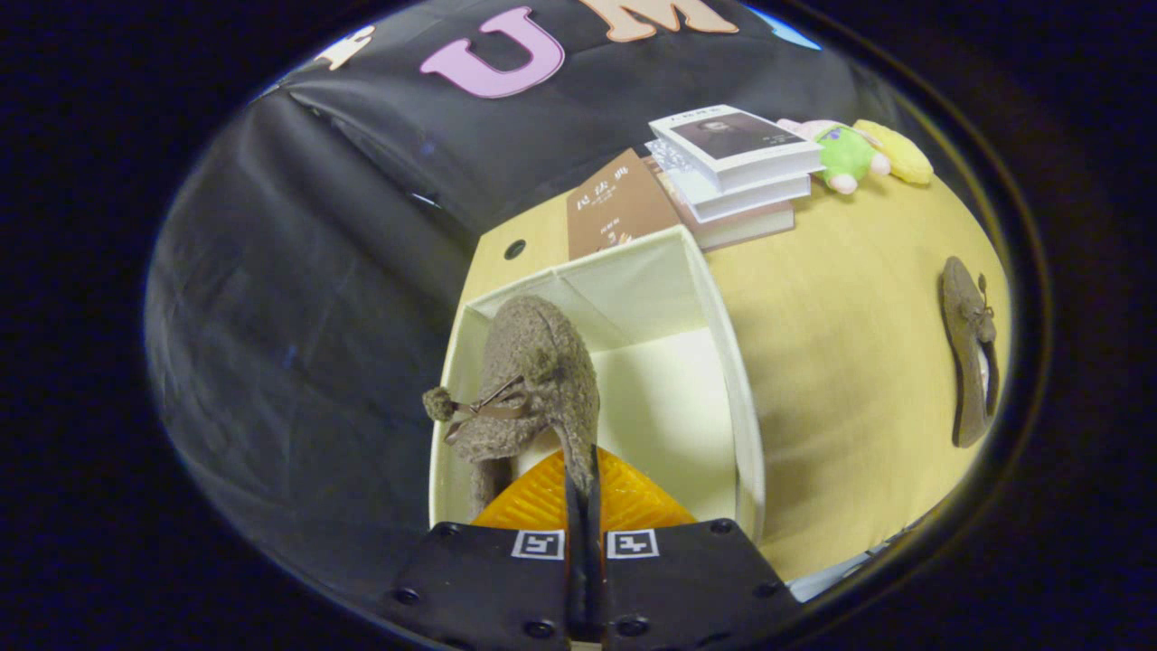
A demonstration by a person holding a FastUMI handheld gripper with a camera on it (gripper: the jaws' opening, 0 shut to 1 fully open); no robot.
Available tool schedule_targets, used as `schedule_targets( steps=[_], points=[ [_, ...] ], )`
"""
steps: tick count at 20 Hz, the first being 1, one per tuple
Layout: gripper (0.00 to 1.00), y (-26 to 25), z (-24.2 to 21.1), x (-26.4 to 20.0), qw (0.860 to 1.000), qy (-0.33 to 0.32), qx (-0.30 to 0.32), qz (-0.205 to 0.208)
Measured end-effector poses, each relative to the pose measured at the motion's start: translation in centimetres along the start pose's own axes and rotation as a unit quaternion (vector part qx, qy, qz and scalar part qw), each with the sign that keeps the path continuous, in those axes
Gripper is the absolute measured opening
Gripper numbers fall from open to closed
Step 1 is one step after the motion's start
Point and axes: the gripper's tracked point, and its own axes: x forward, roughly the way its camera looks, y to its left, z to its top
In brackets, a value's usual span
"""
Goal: Open the storage box then place both shoes into the box .Put the left shoe in first, then the right shoe, with the right side of both shoes facing outward in a uniform manner.
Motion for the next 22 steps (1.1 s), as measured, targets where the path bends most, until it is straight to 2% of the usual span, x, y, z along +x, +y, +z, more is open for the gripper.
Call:
schedule_targets(
  steps=[7, 10, 14, 18, 22],
  points=[
    [0.05, 0.6, -2.3, 3.3, 0.999, 0.028, -0.017, -0.037],
    [0.05, 1.1, -2.9, 4.3, 0.998, 0.033, -0.029, -0.04],
    [0.26, 1.3, -4.2, 5.3, 0.996, 0.048, -0.058, -0.044],
    [0.49, 2.3, -4.7, 4.2, 0.995, 0.062, -0.077, -0.014],
    [0.72, 3.4, -3.8, 1.6, 0.994, 0.037, -0.103, 0.022]
  ],
)
